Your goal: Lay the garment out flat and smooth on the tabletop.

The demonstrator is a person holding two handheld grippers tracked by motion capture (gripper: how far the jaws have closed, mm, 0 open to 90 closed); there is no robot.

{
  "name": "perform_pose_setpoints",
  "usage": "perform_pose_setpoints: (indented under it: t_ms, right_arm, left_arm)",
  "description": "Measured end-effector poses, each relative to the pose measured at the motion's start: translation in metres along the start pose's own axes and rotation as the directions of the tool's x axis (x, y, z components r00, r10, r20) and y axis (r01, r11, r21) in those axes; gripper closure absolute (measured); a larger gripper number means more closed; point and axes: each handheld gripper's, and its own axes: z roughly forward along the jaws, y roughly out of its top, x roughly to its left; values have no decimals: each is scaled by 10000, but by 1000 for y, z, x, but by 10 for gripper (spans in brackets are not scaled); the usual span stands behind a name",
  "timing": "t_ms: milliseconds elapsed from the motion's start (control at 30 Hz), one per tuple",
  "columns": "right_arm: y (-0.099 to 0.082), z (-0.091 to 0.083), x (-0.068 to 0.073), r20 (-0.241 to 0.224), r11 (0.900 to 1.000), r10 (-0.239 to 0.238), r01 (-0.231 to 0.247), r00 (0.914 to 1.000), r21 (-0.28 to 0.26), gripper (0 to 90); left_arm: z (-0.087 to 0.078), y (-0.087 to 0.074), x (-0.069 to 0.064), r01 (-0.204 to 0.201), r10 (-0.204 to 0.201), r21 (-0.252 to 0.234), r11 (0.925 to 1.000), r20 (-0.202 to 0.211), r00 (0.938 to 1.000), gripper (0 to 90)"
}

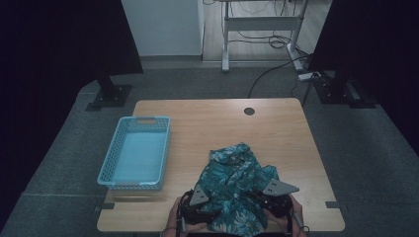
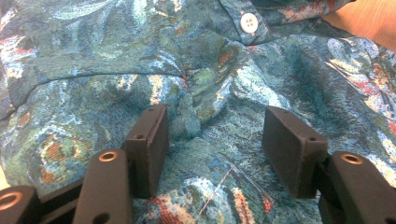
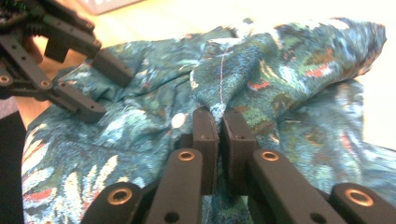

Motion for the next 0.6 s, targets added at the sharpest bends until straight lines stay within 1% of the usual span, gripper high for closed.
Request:
perform_pose_setpoints:
  t_ms: [200,400,567,600]
  right_arm:
    - [-2,-12,-13,265,9988,403,-396,9988,-272,855]
    - [-5,-24,-27,585,9958,773,-742,9953,-537,852]
    - [-11,-30,-40,895,9950,899,-855,9919,-524,846]
    - [-13,-31,-43,957,9942,990,-944,9905,-514,845]
  left_arm:
    - [0,0,1,7,-7,-14,10000,-20,10000,409]
    - [-1,-1,2,57,-57,-18,10000,-59,10000,410]
    - [-3,-1,4,104,-104,7,9999,-142,9998,411]
    - [-3,-1,4,116,-116,11,9999,-143,9998,411]
